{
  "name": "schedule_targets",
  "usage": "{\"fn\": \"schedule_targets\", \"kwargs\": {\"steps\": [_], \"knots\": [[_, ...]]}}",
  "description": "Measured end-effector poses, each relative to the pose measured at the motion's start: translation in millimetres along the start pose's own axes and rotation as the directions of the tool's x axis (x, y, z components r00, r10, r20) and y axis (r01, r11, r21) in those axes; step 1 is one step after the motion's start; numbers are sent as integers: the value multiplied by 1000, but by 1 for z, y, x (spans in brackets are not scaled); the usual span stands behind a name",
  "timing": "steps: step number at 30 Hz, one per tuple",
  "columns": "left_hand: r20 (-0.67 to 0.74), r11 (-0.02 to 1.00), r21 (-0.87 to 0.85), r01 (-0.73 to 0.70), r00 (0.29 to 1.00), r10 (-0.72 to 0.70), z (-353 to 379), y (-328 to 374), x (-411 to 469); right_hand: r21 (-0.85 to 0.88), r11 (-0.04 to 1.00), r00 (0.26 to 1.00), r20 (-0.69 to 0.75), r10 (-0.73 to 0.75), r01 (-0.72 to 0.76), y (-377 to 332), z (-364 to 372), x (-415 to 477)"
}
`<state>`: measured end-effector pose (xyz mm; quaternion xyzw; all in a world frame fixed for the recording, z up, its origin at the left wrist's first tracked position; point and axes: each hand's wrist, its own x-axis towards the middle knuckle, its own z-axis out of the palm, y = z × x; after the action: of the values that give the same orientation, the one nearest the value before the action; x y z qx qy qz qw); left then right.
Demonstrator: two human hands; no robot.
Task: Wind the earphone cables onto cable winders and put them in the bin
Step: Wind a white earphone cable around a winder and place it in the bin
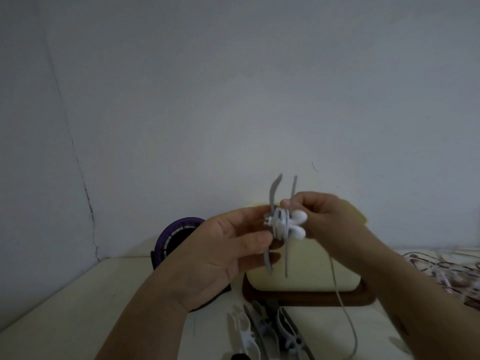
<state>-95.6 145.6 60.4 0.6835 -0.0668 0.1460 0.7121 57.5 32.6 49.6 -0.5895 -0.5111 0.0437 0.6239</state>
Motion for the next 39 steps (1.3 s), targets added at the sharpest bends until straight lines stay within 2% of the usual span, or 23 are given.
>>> {"fn": "schedule_targets", "kwargs": {"steps": [2,5,8,12,19,24,31,39], "knots": [[-67,992,-117,-40,997,32,2,0,4,26,999,1000,24,21,-21,5,14,-2],[-232,967,-232,-103,972,48,-2,-3,8,-143,990,999,50,-11,18,7,27,-4],[-354,966,-218,-138,934,53,-9,-5,9,-342,936,990,139,-39,85,5,33,-7],[-425,974,-181,-137,904,49,-16,-8,9,-482,861,970,238,-48,161,0,41,-11],[-490,994,-71,-84,871,38,-18,-15,11,-726,649,938,342,53,228,-10,38,-12],[-473,996,81,-37,878,71,-14,-19,11,-819,532,935,332,128,218,-18,34,-16],[-459,998,66,-20,887,48,-10,-25,15,-827,494,922,369,119,267,-24,33,-18],[-401,989,-148,-12,915,-49,-13,-26,16,-814,523,912,380,153,252,-28,19,-17]]}}
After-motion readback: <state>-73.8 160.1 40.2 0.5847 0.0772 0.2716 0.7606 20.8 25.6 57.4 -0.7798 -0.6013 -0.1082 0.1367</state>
